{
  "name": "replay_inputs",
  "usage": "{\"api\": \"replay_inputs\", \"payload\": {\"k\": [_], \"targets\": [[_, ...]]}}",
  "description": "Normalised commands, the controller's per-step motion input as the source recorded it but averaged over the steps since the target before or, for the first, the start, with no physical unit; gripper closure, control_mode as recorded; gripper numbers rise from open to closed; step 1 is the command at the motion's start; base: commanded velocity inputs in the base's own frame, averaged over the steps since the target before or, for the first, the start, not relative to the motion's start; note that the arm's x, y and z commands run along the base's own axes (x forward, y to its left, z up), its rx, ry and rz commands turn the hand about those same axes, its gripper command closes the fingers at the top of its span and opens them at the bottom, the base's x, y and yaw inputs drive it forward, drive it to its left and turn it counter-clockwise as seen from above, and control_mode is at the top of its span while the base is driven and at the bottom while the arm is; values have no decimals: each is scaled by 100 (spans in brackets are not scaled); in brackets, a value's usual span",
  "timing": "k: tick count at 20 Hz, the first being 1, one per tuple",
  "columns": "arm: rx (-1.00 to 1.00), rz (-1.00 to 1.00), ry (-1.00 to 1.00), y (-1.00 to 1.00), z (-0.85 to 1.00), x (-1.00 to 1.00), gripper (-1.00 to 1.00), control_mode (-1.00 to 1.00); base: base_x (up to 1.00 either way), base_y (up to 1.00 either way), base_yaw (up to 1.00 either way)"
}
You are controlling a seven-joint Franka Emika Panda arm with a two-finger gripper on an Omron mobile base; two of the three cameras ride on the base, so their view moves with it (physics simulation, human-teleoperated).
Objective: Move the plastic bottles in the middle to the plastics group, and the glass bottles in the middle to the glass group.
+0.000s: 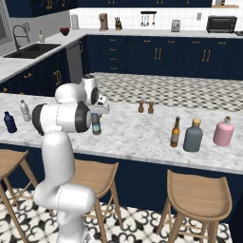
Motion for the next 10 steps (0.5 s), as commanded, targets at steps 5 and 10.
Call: {"api": "replay_inputs", "payload": {"k": [5,10], "targets": [[0,-7,0,0,3,-31,100,-100,0,0,0],[7,0,-3,10,19,-72,100,-100,0,0,0]]}}
